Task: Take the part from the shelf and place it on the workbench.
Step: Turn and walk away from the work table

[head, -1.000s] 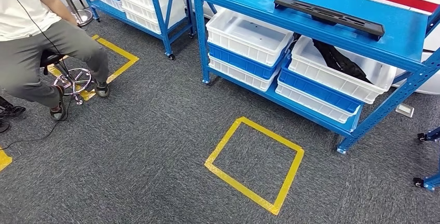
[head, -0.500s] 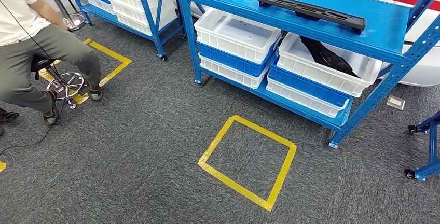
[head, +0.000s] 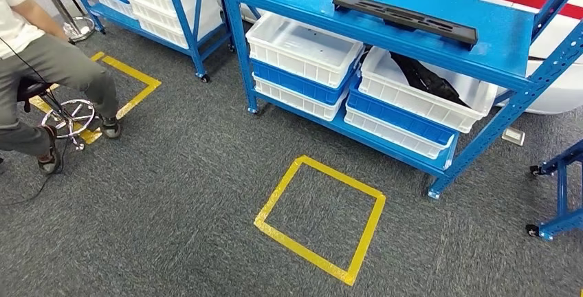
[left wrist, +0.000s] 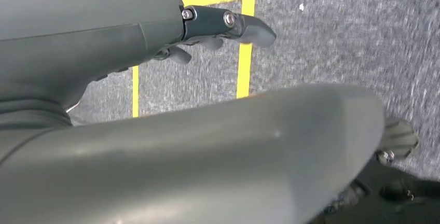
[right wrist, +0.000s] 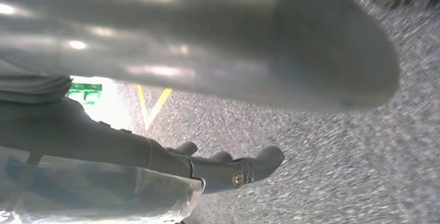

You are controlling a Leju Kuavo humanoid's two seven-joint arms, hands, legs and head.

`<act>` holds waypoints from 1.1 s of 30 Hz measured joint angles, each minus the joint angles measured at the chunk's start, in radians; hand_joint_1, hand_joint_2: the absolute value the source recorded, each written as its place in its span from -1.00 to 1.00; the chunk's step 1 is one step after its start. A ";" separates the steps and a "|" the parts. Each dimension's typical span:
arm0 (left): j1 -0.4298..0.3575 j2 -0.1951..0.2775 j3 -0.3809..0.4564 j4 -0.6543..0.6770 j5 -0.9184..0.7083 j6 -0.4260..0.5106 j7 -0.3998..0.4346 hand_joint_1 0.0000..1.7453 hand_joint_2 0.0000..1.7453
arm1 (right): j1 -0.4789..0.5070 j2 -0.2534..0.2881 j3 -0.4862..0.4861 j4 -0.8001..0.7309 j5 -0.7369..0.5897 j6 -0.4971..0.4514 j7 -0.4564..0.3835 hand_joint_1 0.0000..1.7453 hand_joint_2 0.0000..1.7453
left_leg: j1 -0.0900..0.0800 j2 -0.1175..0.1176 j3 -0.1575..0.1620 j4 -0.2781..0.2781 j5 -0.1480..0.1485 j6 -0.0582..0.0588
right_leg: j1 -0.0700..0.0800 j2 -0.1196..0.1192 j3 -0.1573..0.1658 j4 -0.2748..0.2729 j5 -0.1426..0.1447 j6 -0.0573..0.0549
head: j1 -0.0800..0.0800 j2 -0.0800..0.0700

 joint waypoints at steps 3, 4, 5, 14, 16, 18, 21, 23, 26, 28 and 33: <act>0.000 -0.001 0.000 0.000 0.000 0.001 0.001 -1.00 -1.00 | -0.002 -0.001 0.000 0.000 0.000 0.000 0.000 -1.00 -1.00 | 0.005 0.000 0.035 -0.018 -0.009 0.007 | -0.003 -0.007 -0.073 0.132 -0.049 -0.004 | 0.002 0.000; -0.001 -0.001 0.000 0.000 0.000 0.001 0.001 -1.00 -1.00 | -0.002 -0.002 0.000 0.000 0.001 -0.001 0.000 -1.00 -1.00 | 0.005 0.000 0.041 -0.018 -0.016 0.006 | -0.004 -0.007 -0.119 0.198 -0.073 -0.003 | 0.003 0.000; -0.001 -0.001 0.000 0.000 0.000 0.001 0.001 -1.00 -1.00 | -0.002 -0.003 0.000 0.000 0.001 -0.001 0.000 -1.00 -1.00 | 0.005 -0.001 0.047 -0.017 -0.024 0.003 | -0.006 -0.007 -0.160 0.248 -0.089 0.000 | 0.004 0.000; 0.001 -0.004 0.000 0.000 -0.001 -0.001 0.001 -1.00 -1.00 | 0.009 -0.006 0.000 0.003 0.001 -0.002 -0.001 -1.00 -1.00 | 0.009 0.005 0.139 -0.004 -0.116 -0.053 | -0.018 -0.042 -0.138 0.023 0.065 -0.001 | 0.009 0.000; -0.003 -0.004 0.000 0.000 -0.002 -0.001 0.001 -1.00 -1.00 | 0.009 -0.007 0.000 0.003 0.001 -0.002 -0.001 -1.00 -1.00 | 0.016 0.005 0.123 0.041 -0.118 -0.061 | -0.020 -0.035 -0.118 0.021 0.058 -0.023 | 0.004 0.000; -0.005 -0.005 0.000 0.000 -0.003 -0.001 0.001 -1.00 -1.00 | 0.007 -0.008 0.000 0.003 0.001 -0.002 0.000 -1.00 -1.00 | 0.020 0.003 0.049 0.153 -0.135 -0.068 | -0.018 -0.030 -0.099 0.018 0.044 -0.038 | 0.002 0.000; -0.001 -0.005 0.000 0.001 -0.008 -0.001 0.003 -1.00 -1.00 | 0.005 -0.008 0.000 0.003 0.001 -0.002 0.000 -1.00 -1.00 | 0.019 0.003 -0.084 0.288 -0.203 -0.072 | -0.011 -0.018 -0.065 0.017 0.012 -0.045 | 0.001 0.000; 0.001 -0.005 0.000 0.001 -0.010 -0.001 0.003 -1.00 -1.00 | 0.007 -0.008 0.000 0.003 0.001 -0.002 0.000 -1.00 -1.00 | 0.012 0.002 -0.116 0.246 -0.184 -0.058 | -0.006 -0.011 -0.033 0.016 -0.012 -0.045 | 0.001 0.000; 0.002 0.001 0.000 0.001 -0.012 -0.001 0.004 -1.00 -1.00 | 0.008 0.000 0.000 0.004 0.001 -0.002 0.000 -1.00 -1.00 | -0.014 -0.014 -0.108 0.097 -0.018 -0.008 | 0.000 -0.004 0.005 0.006 -0.046 -0.040 | 0.002 0.000; 0.001 0.005 0.000 0.001 -0.014 -0.001 0.006 -1.00 -1.00 | 0.006 0.006 0.000 0.005 0.001 -0.001 0.001 -1.00 -1.00 | -0.026 -0.027 -0.092 0.052 0.035 0.015 | 0.001 0.001 0.029 -0.011 -0.052 -0.029 | 0.001 0.000; -0.003 0.001 0.000 0.001 -0.018 -0.001 0.008 -1.00 -1.00 | 0.001 0.002 0.000 0.004 0.001 -0.001 0.005 -1.00 -1.00 | -0.013 -0.024 0.003 -0.016 0.020 0.024 | 0.009 -0.006 -0.025 0.126 -0.030 -0.003 | -0.003 0.000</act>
